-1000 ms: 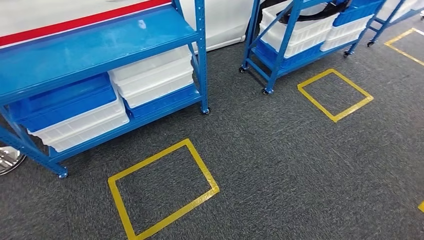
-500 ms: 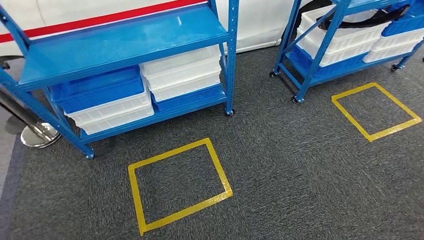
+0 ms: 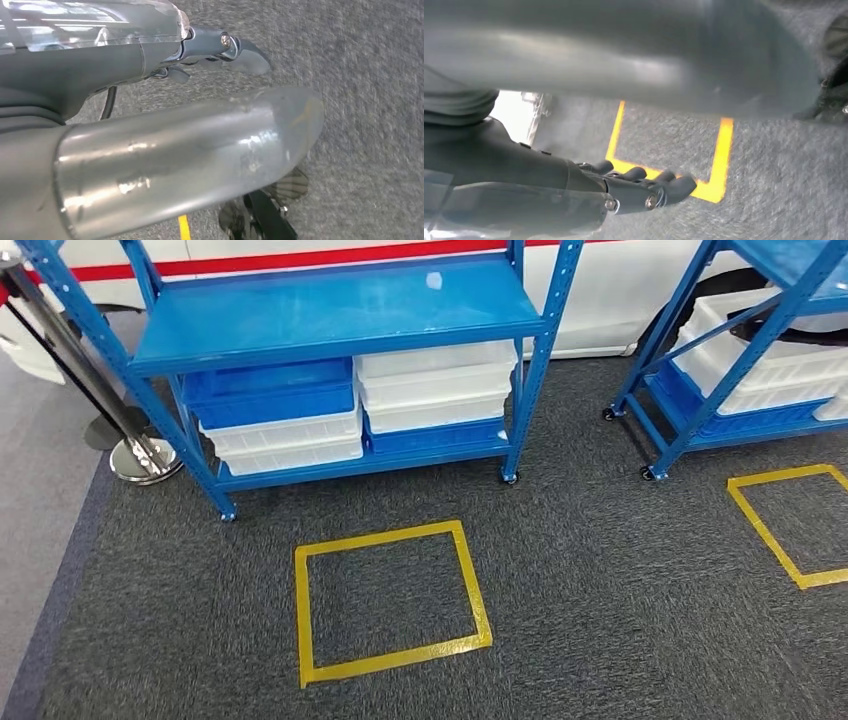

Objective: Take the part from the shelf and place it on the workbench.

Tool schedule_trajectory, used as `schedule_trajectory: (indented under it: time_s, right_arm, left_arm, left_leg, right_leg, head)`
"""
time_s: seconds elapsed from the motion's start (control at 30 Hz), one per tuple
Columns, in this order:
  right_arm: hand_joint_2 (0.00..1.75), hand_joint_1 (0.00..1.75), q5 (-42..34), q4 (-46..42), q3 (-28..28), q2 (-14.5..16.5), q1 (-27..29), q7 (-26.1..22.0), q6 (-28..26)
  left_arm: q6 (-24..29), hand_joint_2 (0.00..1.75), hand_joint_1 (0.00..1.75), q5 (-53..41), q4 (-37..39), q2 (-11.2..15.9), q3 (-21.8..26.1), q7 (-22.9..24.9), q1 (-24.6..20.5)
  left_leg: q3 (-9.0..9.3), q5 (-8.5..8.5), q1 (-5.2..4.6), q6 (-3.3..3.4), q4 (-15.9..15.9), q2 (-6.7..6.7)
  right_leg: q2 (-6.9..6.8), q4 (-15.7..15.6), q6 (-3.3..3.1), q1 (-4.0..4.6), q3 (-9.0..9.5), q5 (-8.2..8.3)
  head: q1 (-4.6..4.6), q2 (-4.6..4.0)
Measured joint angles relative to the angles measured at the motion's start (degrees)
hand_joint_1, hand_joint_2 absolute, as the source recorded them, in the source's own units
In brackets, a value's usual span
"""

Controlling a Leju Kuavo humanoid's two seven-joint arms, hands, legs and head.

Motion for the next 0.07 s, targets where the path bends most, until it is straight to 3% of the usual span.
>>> schedule_trajectory:
  time_s: [0.07]
  right_arm:
    - [0.00, 0.00, -1.4, 0.0, -0.1, 0.5, 0.1, 0.1, -0.7]
  left_arm:
    - [0.0, 0.00, 0.00, 0.1, 0.0, 0.0, 0.0, -0.1, -0.1]
  left_leg:
    - [-0.14, 0.09, 0.06, 0.23, 0.0, -0.67]
  right_leg:
    - [1.52, 5.8, 0.08, -0.09, -3.14, -2.62]
  head:
    - [-0.01, 0.00]
